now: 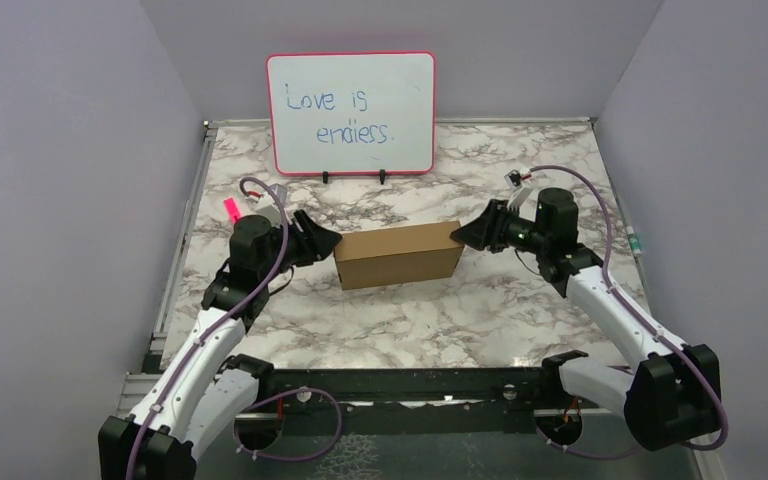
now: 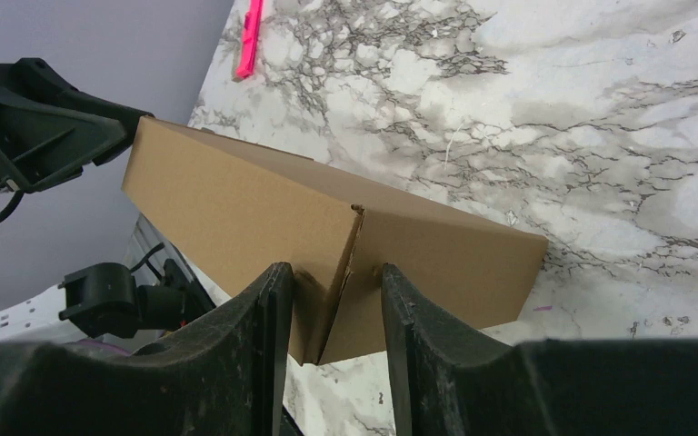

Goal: Fold the paper box

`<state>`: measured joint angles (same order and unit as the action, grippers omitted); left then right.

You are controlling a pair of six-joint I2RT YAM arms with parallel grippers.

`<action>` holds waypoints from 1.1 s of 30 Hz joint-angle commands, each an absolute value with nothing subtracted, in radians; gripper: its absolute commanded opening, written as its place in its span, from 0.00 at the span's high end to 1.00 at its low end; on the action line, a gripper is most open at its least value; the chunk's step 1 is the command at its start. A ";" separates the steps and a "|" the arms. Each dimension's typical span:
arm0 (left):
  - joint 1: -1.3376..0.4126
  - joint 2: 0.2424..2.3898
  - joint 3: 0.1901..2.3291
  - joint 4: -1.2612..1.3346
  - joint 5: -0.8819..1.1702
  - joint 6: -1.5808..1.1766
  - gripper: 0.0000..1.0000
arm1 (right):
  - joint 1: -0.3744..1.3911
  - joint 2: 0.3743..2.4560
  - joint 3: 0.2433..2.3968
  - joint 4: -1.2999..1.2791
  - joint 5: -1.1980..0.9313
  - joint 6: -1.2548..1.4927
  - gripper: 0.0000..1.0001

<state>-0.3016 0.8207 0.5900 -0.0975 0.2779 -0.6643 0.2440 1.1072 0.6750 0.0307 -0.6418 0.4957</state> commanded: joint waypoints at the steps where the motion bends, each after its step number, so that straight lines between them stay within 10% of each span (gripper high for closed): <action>1: -0.304 0.789 0.591 -0.165 0.284 -0.605 0.50 | 0.247 1.097 0.648 -0.056 -0.672 0.474 0.56; 20: -0.304 0.846 0.308 0.073 0.350 -0.821 0.77 | 0.215 1.321 0.368 0.365 -0.822 0.508 0.78; 33: -0.293 0.851 0.329 0.013 0.256 -0.782 0.62 | 0.215 1.296 0.359 0.275 -0.757 0.464 0.89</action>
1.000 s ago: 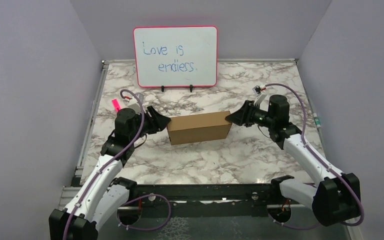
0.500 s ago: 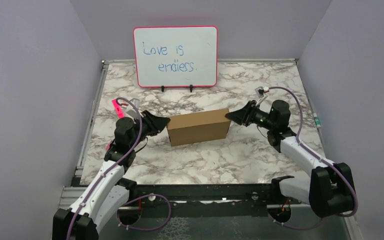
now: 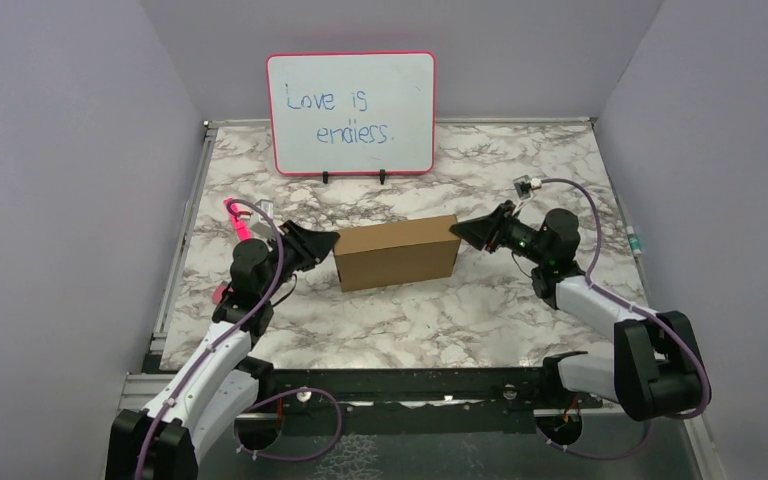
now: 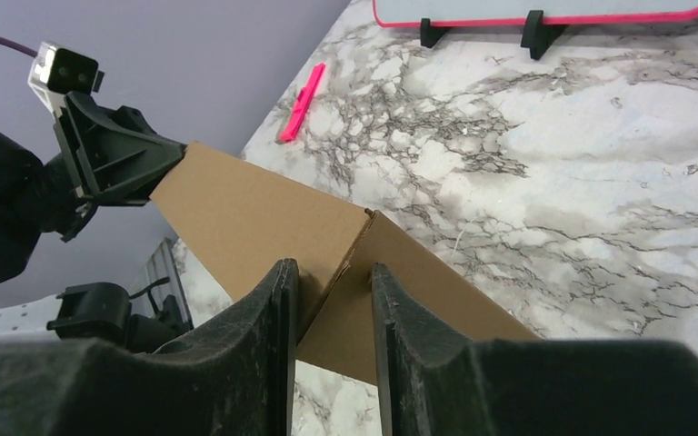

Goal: Fold the paper box

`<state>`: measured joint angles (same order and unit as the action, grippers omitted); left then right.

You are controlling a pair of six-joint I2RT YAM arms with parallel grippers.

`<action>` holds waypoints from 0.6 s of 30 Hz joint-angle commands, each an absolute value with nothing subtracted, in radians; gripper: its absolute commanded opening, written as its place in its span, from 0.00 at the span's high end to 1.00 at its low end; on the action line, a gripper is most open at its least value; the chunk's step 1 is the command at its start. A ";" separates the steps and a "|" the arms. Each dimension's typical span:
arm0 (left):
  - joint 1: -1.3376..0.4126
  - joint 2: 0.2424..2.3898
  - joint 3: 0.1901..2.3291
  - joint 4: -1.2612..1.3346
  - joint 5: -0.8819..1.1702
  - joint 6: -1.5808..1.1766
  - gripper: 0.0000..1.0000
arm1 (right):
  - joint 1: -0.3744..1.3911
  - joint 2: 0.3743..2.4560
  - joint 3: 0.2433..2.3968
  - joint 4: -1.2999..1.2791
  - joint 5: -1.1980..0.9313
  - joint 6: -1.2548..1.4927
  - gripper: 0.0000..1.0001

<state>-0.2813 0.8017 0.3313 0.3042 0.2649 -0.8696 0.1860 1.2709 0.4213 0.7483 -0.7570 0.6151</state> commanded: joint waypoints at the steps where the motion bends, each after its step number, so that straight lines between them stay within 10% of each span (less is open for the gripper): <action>1: -0.293 0.845 0.358 -0.011 0.247 -0.751 0.58 | 0.215 1.270 0.381 0.241 -0.758 0.457 0.86; 11: -0.293 0.820 0.732 -0.289 0.176 -0.360 0.15 | 0.215 1.148 0.682 -0.036 -0.759 0.403 0.41; 18: -0.310 0.883 0.933 -0.354 0.341 -0.074 0.18 | 0.215 0.920 0.850 -0.319 -0.585 0.340 0.14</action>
